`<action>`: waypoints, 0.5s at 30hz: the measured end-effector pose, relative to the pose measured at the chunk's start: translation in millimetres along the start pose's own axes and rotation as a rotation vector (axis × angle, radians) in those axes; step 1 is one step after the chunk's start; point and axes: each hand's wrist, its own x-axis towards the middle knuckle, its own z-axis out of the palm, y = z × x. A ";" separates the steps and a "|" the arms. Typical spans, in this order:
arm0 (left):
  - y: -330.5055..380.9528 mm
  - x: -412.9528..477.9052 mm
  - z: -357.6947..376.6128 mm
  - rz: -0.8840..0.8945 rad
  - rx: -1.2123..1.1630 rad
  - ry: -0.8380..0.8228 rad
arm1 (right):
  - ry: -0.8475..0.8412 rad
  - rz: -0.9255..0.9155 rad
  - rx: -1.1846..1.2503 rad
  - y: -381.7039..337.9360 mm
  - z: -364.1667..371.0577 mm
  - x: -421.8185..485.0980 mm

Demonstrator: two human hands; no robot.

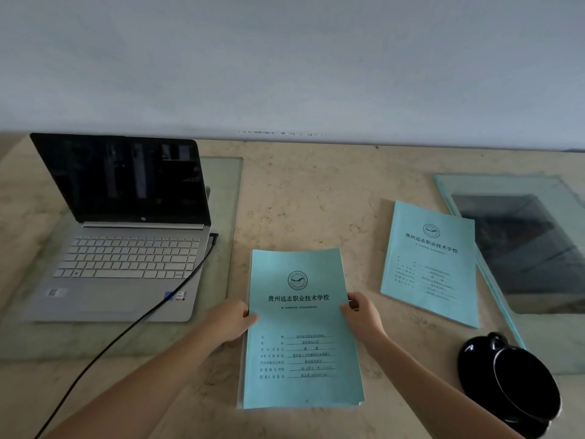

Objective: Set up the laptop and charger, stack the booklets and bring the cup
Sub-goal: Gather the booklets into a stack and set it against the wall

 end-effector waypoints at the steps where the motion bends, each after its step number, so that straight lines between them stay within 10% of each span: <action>1: -0.6 0.5 -0.1 0.006 0.014 0.006 | 0.012 -0.009 -0.016 1.2 -1.2 -0.9; 15: -7.6 1.9 4.2 -0.049 -0.154 -0.098 | 0.017 -0.039 -0.164 12.4 -7.6 -4.4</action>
